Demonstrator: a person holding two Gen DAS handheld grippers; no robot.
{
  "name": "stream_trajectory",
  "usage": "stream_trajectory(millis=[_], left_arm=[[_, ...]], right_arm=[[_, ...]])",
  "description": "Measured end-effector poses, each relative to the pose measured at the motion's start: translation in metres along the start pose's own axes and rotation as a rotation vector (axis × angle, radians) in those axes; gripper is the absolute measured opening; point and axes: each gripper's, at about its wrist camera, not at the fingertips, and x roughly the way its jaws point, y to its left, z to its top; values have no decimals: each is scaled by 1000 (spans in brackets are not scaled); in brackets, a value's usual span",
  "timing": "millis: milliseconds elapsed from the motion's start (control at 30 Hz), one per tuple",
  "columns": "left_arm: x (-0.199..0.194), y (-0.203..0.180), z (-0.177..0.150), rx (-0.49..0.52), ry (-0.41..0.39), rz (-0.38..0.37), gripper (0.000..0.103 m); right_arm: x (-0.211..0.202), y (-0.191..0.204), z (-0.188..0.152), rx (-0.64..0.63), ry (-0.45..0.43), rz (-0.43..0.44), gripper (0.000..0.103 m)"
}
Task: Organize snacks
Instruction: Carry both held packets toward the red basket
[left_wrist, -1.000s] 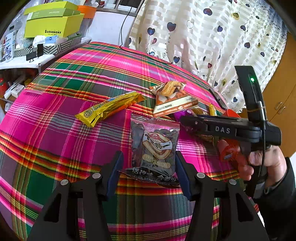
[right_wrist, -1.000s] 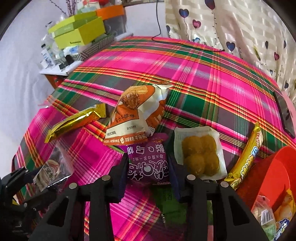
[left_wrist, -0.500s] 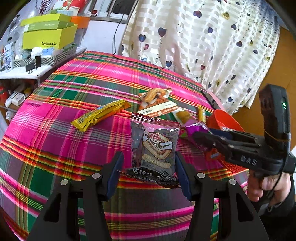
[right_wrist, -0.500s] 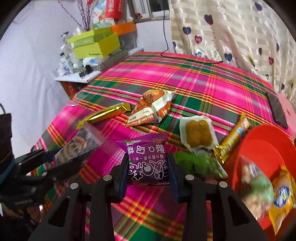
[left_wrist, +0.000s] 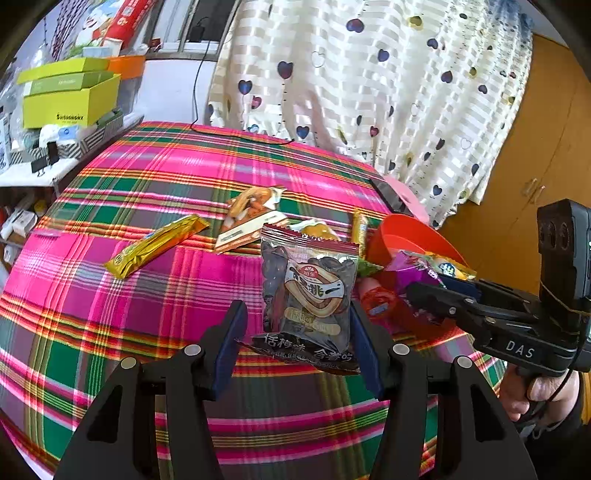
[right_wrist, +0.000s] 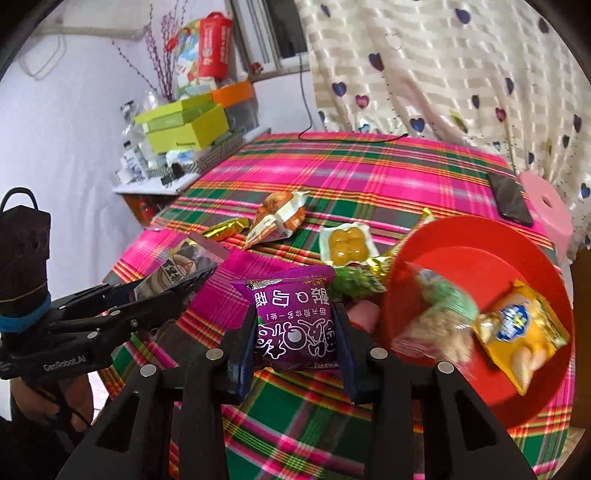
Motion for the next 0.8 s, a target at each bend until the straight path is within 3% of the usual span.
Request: stream_trajectory(millis=[800], left_arm=[[-7, -75, 3, 128, -7, -19, 56]], right_arm=[[-79, -54, -34, 127, -128, -59, 35]])
